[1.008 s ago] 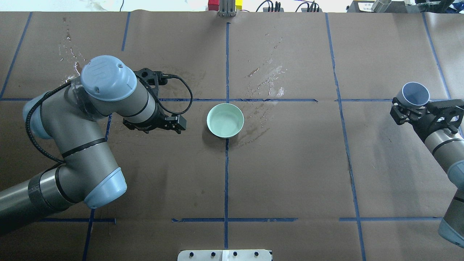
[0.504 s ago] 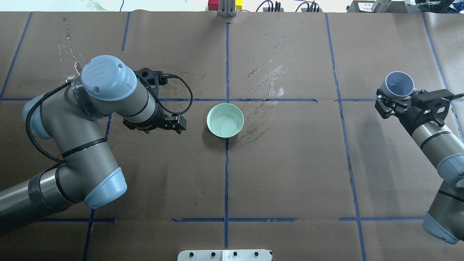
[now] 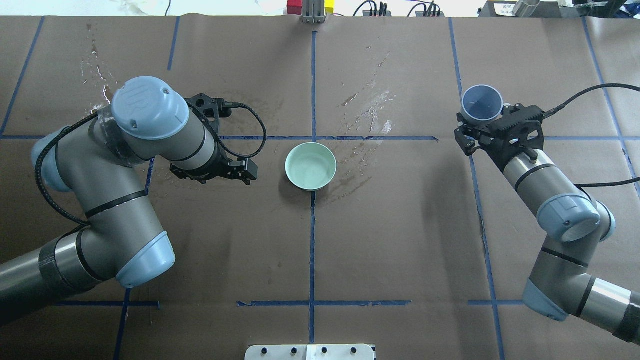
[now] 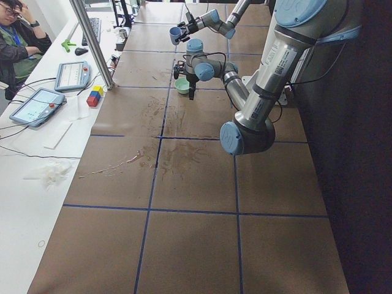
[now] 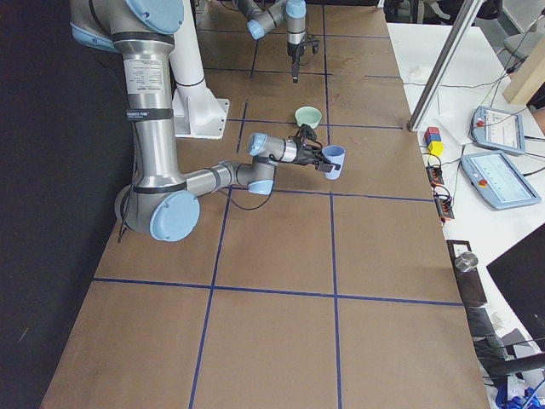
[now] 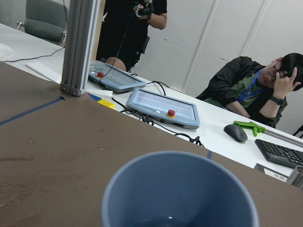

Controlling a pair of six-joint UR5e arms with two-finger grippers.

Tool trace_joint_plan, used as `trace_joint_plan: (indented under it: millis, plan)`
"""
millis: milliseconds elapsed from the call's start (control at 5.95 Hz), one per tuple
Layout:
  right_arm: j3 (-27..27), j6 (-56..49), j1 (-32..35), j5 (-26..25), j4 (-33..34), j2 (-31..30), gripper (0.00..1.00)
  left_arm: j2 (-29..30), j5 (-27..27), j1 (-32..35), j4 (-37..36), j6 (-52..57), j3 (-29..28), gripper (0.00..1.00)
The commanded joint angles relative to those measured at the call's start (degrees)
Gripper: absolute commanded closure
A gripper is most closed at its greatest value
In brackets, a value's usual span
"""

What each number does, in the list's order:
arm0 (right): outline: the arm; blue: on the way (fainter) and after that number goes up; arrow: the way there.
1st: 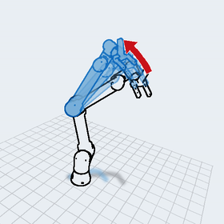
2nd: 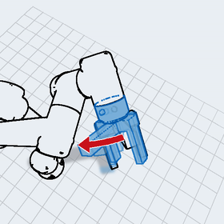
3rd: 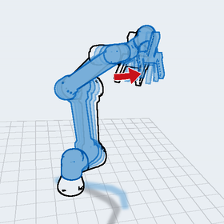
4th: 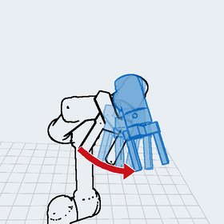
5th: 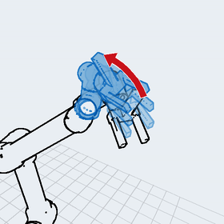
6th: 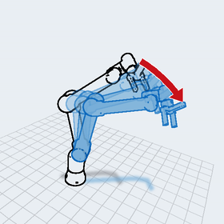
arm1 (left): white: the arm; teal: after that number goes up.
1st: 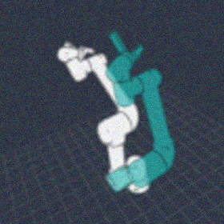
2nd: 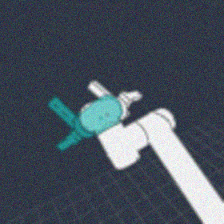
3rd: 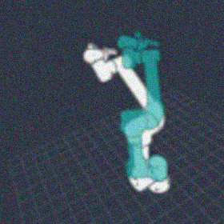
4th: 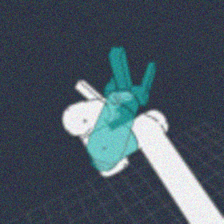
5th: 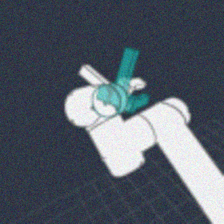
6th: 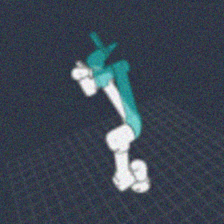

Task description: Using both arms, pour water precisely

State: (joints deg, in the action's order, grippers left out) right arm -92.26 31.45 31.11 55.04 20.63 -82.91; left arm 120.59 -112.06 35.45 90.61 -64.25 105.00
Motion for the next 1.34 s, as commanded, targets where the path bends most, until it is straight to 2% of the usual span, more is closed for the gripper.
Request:
trace_joint_plan:
  millis: [0, 168, 504, 1008, 1176]
  plan:
    - [-0.20, -1.39, -3.23, -0.71, 8.39, 8.05, 1.00, 0.00, 0.00, 0.05, 0.00, 0.00, 0.02, 0.00]
    - [-0.29, -1.73, -6.91, -7.51, 16.55, 11.59, 1.00, 0.00, 0.00, 0.05, 0.00, 0.00, 0.02, 0.00]
    - [0.24, -4.28, -11.67, -14.83, 31.41, 19.42, 1.00, 0.00, 0.00, 0.05, 0.00, 0.18, -0.06, 0.00]
    - [0.94, -5.42, -14.06, -19.43, 51.63, 27.87, 1.00, 0.00, 0.00, 0.05, 0.00, 0.09, 0.02, 0.00]
    - [1.03, -9.26, -14.58, -21.18, 53.61, 28.24, 1.00, 0.00, 0.00, 0.05, 0.00, 0.09, 0.02, 0.00]
